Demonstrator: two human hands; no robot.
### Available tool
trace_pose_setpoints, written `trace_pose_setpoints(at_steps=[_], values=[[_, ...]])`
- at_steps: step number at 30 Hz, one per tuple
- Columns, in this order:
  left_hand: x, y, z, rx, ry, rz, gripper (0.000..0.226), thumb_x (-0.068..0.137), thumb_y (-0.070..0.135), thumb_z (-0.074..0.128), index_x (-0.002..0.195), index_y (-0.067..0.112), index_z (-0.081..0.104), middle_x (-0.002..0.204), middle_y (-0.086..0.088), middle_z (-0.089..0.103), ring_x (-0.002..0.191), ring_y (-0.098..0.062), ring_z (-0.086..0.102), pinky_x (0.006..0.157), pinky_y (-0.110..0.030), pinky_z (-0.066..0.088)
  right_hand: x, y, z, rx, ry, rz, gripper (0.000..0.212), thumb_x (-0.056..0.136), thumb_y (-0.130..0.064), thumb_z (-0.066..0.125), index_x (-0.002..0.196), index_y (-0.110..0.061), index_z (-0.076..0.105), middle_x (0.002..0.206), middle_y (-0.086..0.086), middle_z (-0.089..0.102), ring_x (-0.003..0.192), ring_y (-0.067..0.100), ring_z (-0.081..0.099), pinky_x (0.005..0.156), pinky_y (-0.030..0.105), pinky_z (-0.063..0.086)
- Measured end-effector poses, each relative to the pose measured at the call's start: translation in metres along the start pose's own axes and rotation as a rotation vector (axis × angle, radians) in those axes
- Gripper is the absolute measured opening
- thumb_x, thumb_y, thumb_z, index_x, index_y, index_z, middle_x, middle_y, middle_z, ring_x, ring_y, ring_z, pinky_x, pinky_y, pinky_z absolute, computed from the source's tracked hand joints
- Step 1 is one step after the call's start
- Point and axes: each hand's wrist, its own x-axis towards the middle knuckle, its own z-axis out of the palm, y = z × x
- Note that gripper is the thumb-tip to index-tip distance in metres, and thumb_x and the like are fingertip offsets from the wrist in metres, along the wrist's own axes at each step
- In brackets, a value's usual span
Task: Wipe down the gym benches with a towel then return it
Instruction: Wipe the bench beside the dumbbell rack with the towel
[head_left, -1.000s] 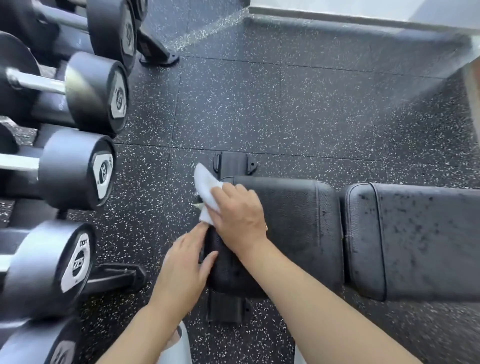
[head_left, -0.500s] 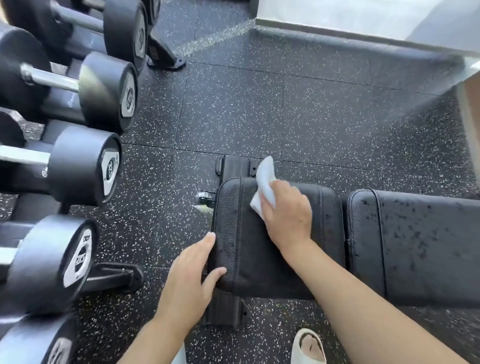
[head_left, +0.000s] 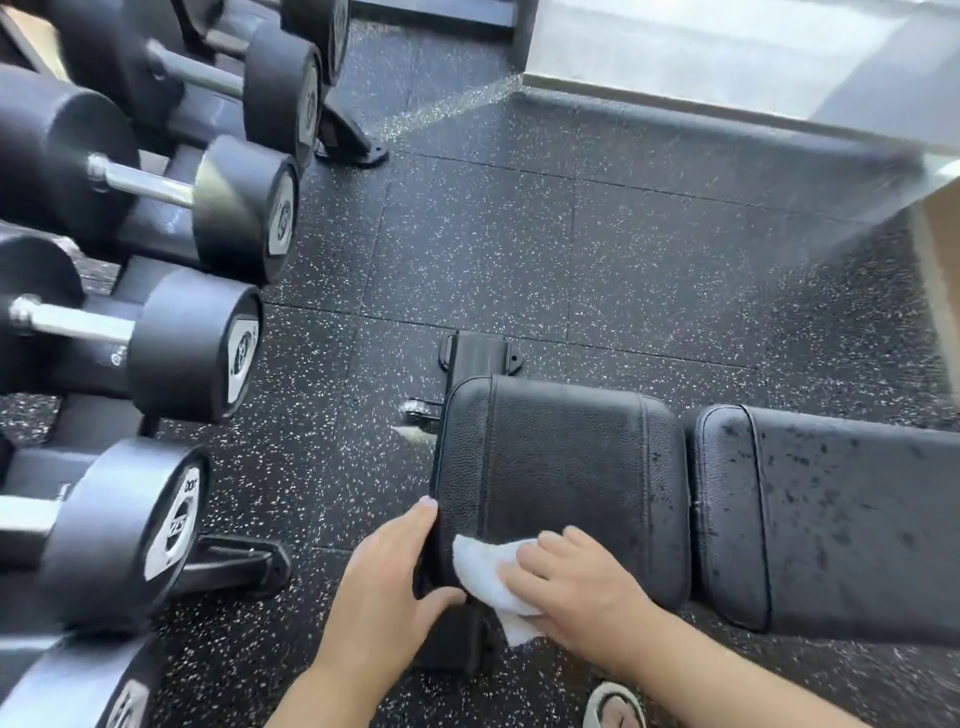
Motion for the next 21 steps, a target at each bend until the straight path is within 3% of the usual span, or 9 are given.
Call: trace_pose_setpoints(at_steps=[2, 4, 7, 10, 13, 15, 18, 19, 21], values=[[0.003, 0.001, 0.001, 0.011, 0.002, 0.006, 0.106, 0.067, 0.041, 0.095, 0.156, 0.025, 0.040, 0.154, 0.018, 0.046, 0.140, -0.007, 0.046, 0.114, -0.042, 0.043, 0.033, 0.023, -0.004, -0.044, 0.110, 0.097, 0.028, 0.074, -0.024, 0.075, 0.090, -0.021, 0.052, 0.080, 0.000, 0.050, 0.070, 0.023, 0.046, 0.060, 0.037, 0.036], [0.003, -0.003, 0.003, 0.002, 0.017, 0.010, 0.105, 0.066, 0.040, 0.095, 0.156, 0.025, 0.041, 0.152, 0.019, 0.047, 0.138, -0.006, 0.048, 0.115, -0.039, 0.043, 0.086, 0.042, -0.006, -0.015, 0.237, 0.379, 0.024, 0.084, -0.029, 0.073, 0.088, -0.017, 0.053, 0.079, 0.005, 0.053, 0.070, 0.030, 0.051, 0.059, 0.041, 0.040], [0.001, -0.008, 0.008, -0.007, 0.036, 0.010, 0.104, 0.070, 0.043, 0.092, 0.156, 0.032, 0.036, 0.153, 0.027, 0.040, 0.143, 0.004, 0.036, 0.118, -0.025, 0.033, 0.146, 0.045, -0.003, -0.023, 0.282, 0.621, 0.021, 0.094, -0.036, 0.063, 0.094, -0.016, 0.059, 0.083, 0.004, 0.057, 0.073, 0.030, 0.054, 0.061, 0.040, 0.037], [-0.003, -0.006, 0.007, -0.016, 0.015, -0.025, 0.093, 0.074, 0.050, 0.087, 0.150, 0.044, 0.034, 0.144, 0.041, 0.037, 0.135, 0.012, 0.035, 0.111, -0.017, 0.034, 0.142, 0.008, 0.006, -0.013, 0.249, 0.537, 0.018, 0.085, -0.032, 0.069, 0.088, -0.018, 0.057, 0.081, 0.003, 0.056, 0.072, 0.028, 0.051, 0.061, 0.039, 0.034], [-0.011, 0.000, 0.002, -0.074, 0.003, -0.075, 0.070, 0.074, 0.057, 0.081, 0.131, 0.050, 0.041, 0.123, 0.040, 0.049, 0.120, 0.004, 0.049, 0.093, -0.023, 0.046, 0.090, -0.034, 0.009, 0.081, 0.154, 0.368, 0.024, 0.075, -0.029, 0.076, 0.082, -0.021, 0.054, 0.077, 0.000, 0.050, 0.070, 0.025, 0.047, 0.060, 0.037, 0.034], [-0.015, 0.005, 0.000, -0.117, -0.006, -0.076, 0.065, 0.076, 0.061, 0.077, 0.131, 0.048, 0.045, 0.126, 0.035, 0.053, 0.123, 0.002, 0.052, 0.096, -0.031, 0.050, 0.056, -0.039, 0.014, 0.125, 0.120, 0.242, 0.023, 0.076, -0.029, 0.075, 0.083, -0.021, 0.055, 0.078, -0.003, 0.046, 0.070, 0.021, 0.041, 0.061, 0.034, 0.032], [-0.007, 0.017, -0.003, -0.110, 0.028, -0.043, 0.083, 0.072, 0.060, 0.079, 0.143, 0.050, 0.036, 0.141, 0.037, 0.044, 0.134, 0.008, 0.042, 0.108, -0.034, 0.046, 0.045, -0.001, 0.004, 0.033, 0.026, 0.006, 0.016, 0.080, -0.028, 0.069, 0.089, -0.022, 0.058, 0.081, -0.003, 0.048, 0.071, 0.020, 0.042, 0.061, 0.034, 0.030], [-0.001, 0.019, -0.004, -0.094, 0.032, -0.025, 0.093, 0.070, 0.056, 0.083, 0.148, 0.049, 0.031, 0.147, 0.035, 0.040, 0.140, 0.007, 0.037, 0.113, -0.035, 0.043, 0.054, 0.018, 0.000, -0.016, 0.037, 0.013, 0.012, 0.083, -0.028, 0.065, 0.090, -0.021, 0.060, 0.081, -0.001, 0.050, 0.070, 0.022, 0.045, 0.061, 0.036, 0.032], [0.009, 0.019, -0.006, -0.030, -0.007, 0.001, 0.112, 0.069, 0.048, 0.091, 0.157, 0.043, 0.022, 0.160, 0.028, 0.028, 0.150, 0.002, 0.024, 0.124, -0.036, 0.031, 0.081, 0.056, -0.008, -0.078, 0.177, 0.247, 0.014, 0.089, -0.030, 0.061, 0.090, -0.017, 0.065, 0.077, 0.004, 0.053, 0.069, 0.028, 0.051, 0.059, 0.042, 0.037]])
